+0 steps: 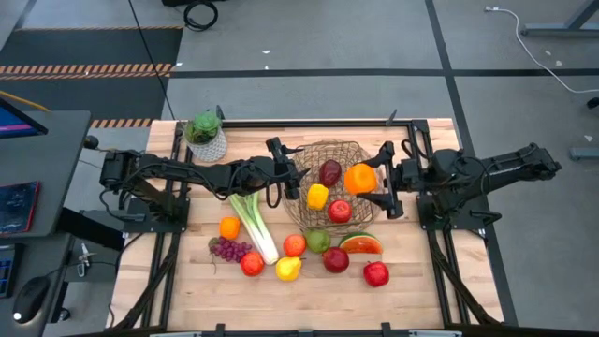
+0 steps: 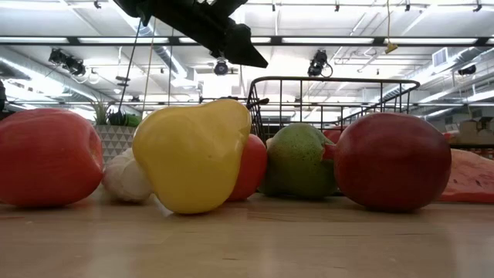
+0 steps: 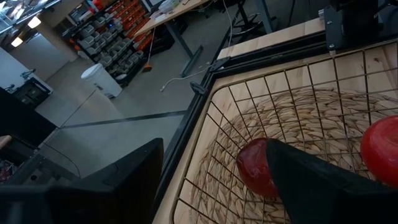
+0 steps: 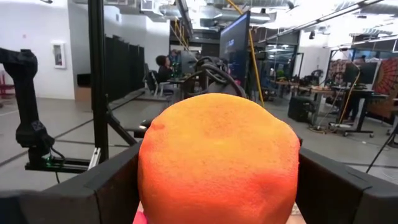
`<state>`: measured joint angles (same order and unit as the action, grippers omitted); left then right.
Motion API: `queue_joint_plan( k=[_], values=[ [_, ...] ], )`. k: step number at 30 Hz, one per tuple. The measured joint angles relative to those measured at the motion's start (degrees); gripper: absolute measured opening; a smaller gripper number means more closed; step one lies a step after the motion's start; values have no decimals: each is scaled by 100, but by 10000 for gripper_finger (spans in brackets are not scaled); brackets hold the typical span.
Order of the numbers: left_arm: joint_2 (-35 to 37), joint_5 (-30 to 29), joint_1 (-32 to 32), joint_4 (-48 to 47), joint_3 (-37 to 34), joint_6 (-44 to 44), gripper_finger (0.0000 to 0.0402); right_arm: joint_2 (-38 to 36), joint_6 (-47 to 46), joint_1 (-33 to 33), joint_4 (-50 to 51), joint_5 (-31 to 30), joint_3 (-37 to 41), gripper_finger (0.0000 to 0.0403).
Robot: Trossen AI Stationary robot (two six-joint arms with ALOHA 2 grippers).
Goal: Build produce basket
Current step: Put the orange into the brown wire basket
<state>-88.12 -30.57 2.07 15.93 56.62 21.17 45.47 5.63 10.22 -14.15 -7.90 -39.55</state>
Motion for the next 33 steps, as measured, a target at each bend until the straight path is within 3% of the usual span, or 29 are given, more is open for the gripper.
queue_joint_plan(
  k=[12, 33],
  values=[
    [0, 1, 0, 2, 0, -2, 288, 214, 262, 0, 43, -160, 0, 351],
    [0, 2, -1, 0, 0, -4, 288, 1353, 2475, 0, 391, -363, 0, 351]
  ],
)
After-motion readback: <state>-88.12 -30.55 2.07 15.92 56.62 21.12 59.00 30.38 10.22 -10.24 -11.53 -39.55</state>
